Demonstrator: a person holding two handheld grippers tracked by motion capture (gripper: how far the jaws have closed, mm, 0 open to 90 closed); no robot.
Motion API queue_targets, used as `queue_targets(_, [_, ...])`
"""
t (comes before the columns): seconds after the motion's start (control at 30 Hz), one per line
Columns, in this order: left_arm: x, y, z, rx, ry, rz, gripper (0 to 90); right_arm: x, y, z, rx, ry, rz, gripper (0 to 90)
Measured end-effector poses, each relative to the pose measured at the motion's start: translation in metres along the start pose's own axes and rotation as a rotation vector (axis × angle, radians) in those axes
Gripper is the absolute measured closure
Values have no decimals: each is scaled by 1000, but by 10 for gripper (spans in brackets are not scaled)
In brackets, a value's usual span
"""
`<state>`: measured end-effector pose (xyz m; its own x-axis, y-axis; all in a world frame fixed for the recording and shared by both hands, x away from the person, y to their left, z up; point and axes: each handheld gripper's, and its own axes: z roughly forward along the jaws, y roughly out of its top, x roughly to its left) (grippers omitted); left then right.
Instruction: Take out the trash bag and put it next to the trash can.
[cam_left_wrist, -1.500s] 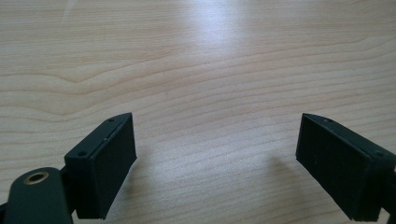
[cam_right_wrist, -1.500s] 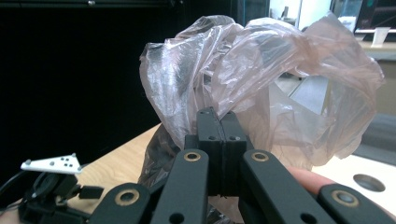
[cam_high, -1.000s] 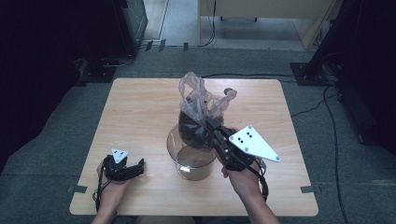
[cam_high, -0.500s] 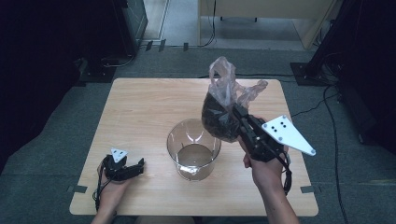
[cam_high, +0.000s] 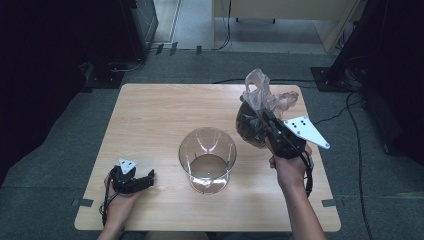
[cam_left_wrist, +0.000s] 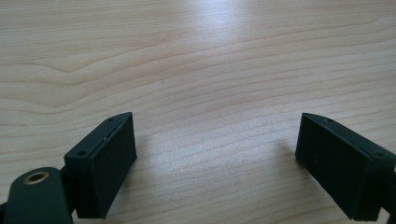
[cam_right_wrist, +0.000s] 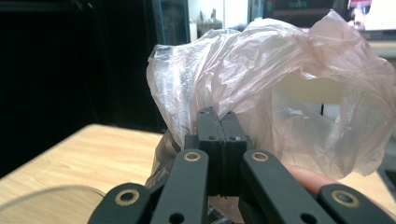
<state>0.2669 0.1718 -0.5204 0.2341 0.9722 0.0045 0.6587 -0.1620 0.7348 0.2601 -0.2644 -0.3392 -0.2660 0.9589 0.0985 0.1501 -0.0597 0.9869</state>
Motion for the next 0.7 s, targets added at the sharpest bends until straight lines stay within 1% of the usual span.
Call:
queue_targets(0.03, [0, 0, 0, -1, 0, 0, 119, -3, -6, 6, 13, -3, 8, 900])
queue_targets(0.17, [0, 0, 0, 0, 0, 0, 119, -8, -30, 30, 60, -22, 13, 900])
queue_targets(0.23, [0, 0, 0, 0, -1, 0, 119, -7, -41, 42, 84, -17, 10, 900])
queue_targets(0.3, [0, 0, 0, -2, -1, -1, 119, -3, -50, 53, 98, 2, -3, 900])
queue_targets(0.37, [0, 0, 1, -2, -2, -1, 119, 2, -57, 63, 99, 36, -12, 900])
queue_targets(0.47, [0, 0, 1, -1, -2, 0, 119, 8, -65, 70, 74, 111, -22, 900])
queue_targets(0.5, [0, 0, 1, -1, -2, 0, 119, 8, -68, 72, 77, 133, -29, 900])
queue_targets(0.53, [0, 0, 1, -1, -3, -1, 119, 8, -72, 74, 85, 157, -31, 900])
queue_targets(0.6, [0, 0, 1, -2, -3, -1, 119, 5, -81, 76, 116, 200, -16, 900])
queue_targets(0.67, [0, 1, 1, -2, -3, 0, 120, 0, -89, 76, 146, 219, -11, 897])
queue_targets(0.7, [0, 1, 1, -2, -4, 1, 120, -3, -93, 75, 155, 231, -1, 879])
